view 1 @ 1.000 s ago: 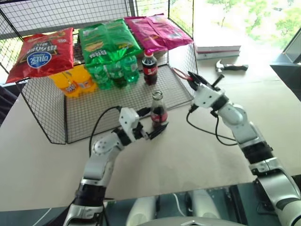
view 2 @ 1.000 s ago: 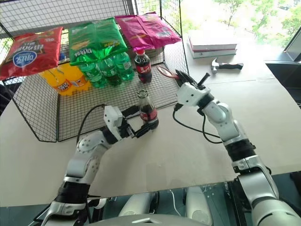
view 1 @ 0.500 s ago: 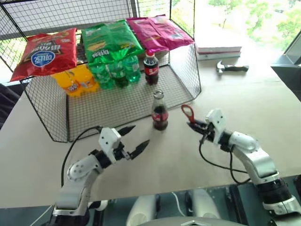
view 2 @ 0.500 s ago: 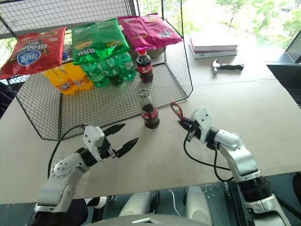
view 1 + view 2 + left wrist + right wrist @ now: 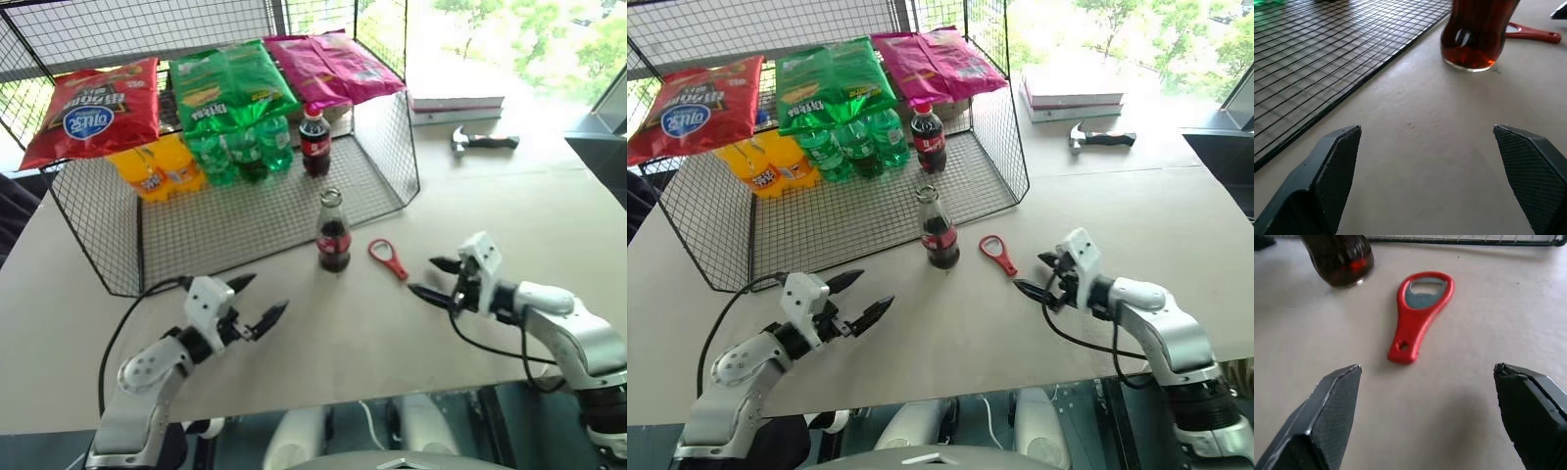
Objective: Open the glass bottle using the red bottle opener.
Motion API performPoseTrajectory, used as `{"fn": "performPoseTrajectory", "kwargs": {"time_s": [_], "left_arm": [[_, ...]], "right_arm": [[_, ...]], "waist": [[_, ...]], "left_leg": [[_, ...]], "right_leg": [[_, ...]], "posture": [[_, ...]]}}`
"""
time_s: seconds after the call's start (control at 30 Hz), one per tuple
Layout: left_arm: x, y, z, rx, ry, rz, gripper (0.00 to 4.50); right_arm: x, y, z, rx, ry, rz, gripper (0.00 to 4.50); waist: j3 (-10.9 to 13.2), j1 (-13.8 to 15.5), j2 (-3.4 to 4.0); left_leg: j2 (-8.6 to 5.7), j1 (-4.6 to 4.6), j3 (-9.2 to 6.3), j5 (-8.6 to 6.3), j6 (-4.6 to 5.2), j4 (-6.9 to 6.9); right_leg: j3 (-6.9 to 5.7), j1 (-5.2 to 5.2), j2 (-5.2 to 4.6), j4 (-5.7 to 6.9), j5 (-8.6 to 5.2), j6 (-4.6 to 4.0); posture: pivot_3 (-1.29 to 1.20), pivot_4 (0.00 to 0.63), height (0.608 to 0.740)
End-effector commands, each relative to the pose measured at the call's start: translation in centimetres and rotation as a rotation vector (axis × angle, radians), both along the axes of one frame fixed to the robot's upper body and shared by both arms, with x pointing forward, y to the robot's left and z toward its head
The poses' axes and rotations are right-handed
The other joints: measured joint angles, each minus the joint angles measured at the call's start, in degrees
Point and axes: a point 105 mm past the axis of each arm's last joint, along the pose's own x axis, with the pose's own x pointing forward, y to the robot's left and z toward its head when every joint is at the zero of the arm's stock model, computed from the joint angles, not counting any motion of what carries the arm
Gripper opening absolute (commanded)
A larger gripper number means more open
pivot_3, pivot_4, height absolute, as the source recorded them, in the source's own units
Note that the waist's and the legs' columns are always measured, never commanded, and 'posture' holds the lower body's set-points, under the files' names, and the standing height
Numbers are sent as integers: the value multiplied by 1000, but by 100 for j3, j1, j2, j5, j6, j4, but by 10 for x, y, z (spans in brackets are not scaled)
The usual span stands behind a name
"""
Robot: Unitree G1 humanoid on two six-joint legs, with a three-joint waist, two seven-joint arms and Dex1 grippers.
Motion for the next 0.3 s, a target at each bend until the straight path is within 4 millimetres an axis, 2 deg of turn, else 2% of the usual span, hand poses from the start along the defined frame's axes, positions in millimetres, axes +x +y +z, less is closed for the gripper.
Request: {"fn": "performPoseTrajectory", "kwargs": {"time_s": [0.03, 0.17, 0.3], "left_arm": [[-7, 13, 11, 39, -30, 19, 4500], [-18, 19, 10, 47, -10, 20, 4500], [-22, 22, 9, 54, 1, 33, 4500]], "right_arm": [[-3, -24, 16, -18, -163, 55, 4447], [-9, -57, 16, -63, -202, 67, 4447], [-11, -74, 18, -70, -203, 57, 4447]], "waist": [[1, -14, -1], [2, -26, -1], [2, -23, -2]], "left_leg": [[0, 0, 1, 0, 0, 0], [3, 7, 9, 0, 0, 0], [9, 21, 12, 0, 0, 2]], "right_leg": [[1, 0, 0, 0, 0, 0], [9, 3, 0, 1, 0, 0], [11, 17, 2, 2, 0, -1]], "posture": [[0, 150, 740], [0, 150, 740], [0, 150, 740]]}}
